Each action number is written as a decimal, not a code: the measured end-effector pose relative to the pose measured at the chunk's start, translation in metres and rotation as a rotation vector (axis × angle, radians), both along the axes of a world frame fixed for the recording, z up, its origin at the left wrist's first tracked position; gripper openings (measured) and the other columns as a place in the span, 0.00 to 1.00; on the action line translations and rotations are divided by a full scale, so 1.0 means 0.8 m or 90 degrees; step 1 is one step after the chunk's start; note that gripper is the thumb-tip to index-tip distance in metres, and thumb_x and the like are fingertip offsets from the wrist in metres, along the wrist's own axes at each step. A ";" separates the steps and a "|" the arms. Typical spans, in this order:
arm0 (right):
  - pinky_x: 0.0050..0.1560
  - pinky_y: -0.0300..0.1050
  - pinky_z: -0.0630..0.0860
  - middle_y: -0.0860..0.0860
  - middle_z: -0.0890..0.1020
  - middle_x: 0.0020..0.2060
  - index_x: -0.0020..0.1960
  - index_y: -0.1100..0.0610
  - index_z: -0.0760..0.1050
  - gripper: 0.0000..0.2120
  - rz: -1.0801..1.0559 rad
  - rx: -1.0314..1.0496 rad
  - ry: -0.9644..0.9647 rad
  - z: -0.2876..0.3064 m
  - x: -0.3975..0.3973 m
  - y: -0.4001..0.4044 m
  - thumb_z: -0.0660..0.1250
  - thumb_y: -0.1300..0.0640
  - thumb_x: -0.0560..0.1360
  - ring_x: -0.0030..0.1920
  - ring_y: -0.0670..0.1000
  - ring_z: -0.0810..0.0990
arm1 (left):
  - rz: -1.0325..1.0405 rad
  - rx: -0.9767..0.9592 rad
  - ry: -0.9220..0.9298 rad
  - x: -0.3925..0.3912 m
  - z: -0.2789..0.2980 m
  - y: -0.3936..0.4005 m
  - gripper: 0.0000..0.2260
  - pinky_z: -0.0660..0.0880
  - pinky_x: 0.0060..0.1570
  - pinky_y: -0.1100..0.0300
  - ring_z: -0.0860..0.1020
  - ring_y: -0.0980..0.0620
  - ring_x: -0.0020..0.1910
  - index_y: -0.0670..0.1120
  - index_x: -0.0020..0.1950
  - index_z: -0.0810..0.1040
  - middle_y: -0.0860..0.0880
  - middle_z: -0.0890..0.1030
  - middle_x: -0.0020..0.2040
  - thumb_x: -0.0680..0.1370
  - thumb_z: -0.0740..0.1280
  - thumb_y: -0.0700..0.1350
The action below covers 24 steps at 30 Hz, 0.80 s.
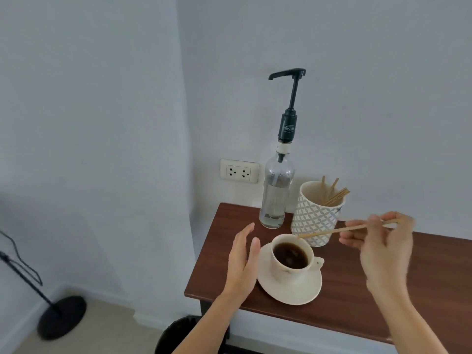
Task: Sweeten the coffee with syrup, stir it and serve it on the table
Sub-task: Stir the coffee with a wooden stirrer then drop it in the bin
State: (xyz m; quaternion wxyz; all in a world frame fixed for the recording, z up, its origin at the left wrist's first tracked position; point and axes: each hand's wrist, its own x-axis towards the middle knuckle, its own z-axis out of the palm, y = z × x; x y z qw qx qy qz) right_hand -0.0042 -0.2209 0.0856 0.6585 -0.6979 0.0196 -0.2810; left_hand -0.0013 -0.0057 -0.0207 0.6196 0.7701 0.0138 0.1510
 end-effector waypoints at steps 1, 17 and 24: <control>0.37 0.51 0.86 0.62 0.82 0.39 0.47 0.46 0.63 0.12 0.012 0.086 0.000 0.005 -0.005 0.004 0.54 0.62 0.85 0.27 0.51 0.84 | 0.037 -0.017 -0.014 -0.003 0.005 0.015 0.19 0.66 0.73 0.59 0.68 0.65 0.70 0.55 0.73 0.68 0.60 0.72 0.71 0.82 0.57 0.56; 0.33 0.36 0.81 0.37 0.86 0.47 0.49 0.39 0.64 0.03 0.074 -0.234 0.018 -0.191 -0.115 0.407 0.55 0.47 0.82 0.35 0.40 0.85 | 0.226 0.126 0.261 0.072 -0.137 0.421 0.30 0.53 0.76 0.42 0.48 0.39 0.80 0.44 0.81 0.47 0.41 0.42 0.81 0.84 0.53 0.55; 0.28 0.20 0.69 0.43 0.75 0.25 0.46 0.49 0.68 0.05 0.188 -0.371 0.184 -0.379 -0.072 0.452 0.60 0.49 0.80 0.25 0.35 0.76 | 0.222 0.049 0.254 0.146 -0.170 0.406 0.34 0.43 0.77 0.39 0.42 0.45 0.81 0.50 0.79 0.31 0.46 0.28 0.78 0.83 0.48 0.60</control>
